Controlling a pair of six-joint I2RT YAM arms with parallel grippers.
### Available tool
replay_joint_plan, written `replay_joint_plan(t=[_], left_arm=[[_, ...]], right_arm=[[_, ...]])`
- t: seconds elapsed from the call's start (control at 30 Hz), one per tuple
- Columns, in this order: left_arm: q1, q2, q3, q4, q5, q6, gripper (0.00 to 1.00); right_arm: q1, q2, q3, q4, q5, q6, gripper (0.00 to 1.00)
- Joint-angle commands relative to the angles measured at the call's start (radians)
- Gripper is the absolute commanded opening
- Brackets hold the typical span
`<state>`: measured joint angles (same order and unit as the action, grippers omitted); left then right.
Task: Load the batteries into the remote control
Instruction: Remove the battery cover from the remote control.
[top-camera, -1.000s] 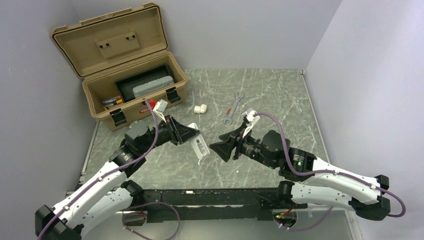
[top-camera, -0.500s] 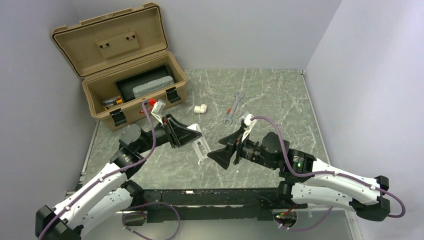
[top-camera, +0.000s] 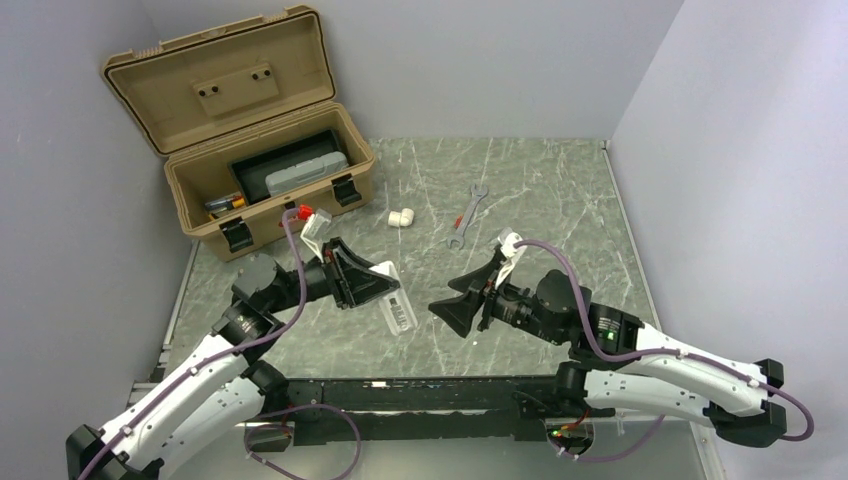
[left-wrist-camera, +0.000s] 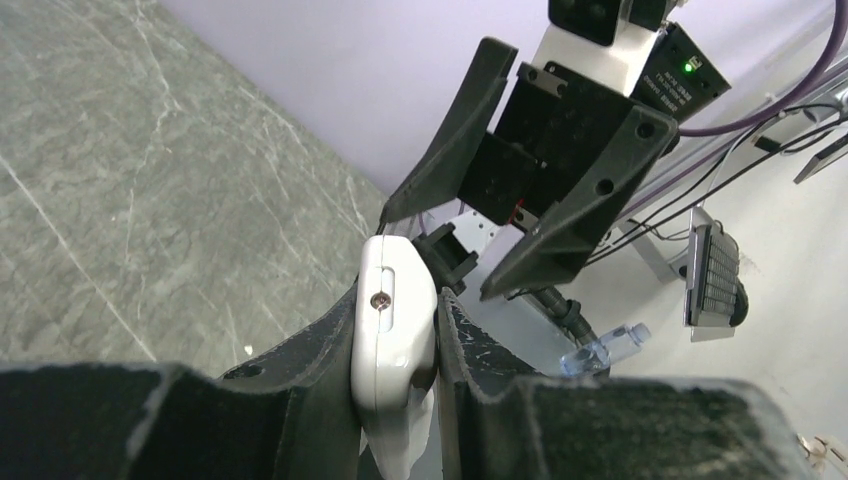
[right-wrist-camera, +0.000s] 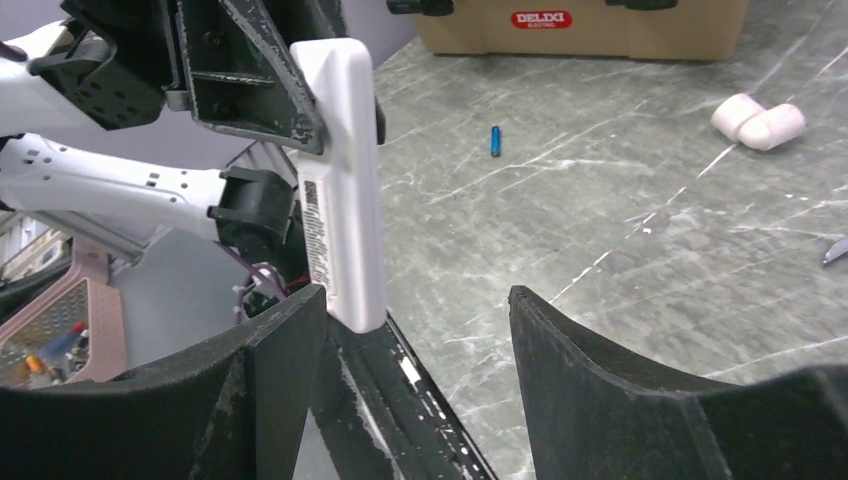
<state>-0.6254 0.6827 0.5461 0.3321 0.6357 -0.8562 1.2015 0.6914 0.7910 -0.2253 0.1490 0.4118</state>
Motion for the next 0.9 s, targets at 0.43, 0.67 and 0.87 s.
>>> replay_joint_plan(t=[0.43, 0.67, 0.87], left_arm=[[0.0, -0.045, -0.117, -0.187, -0.094, -0.123, 0.0], [0.0, -0.074, -0.254, -0.006, -0.097, -0.315, 0.0], [0.0, -0.031, -0.26, 0.041, -0.021, -0.33, 0.0]], right_arm=[[0.007, -0.105, -0.166, 0.091, -0.14, -0.432, 0.6], [0.012, -0.094, -0.127, 0.07, -0.292, -0.555, 0.58], [0.014, -0.077, -0.068, 0.027, -0.334, -0.569, 0.42]])
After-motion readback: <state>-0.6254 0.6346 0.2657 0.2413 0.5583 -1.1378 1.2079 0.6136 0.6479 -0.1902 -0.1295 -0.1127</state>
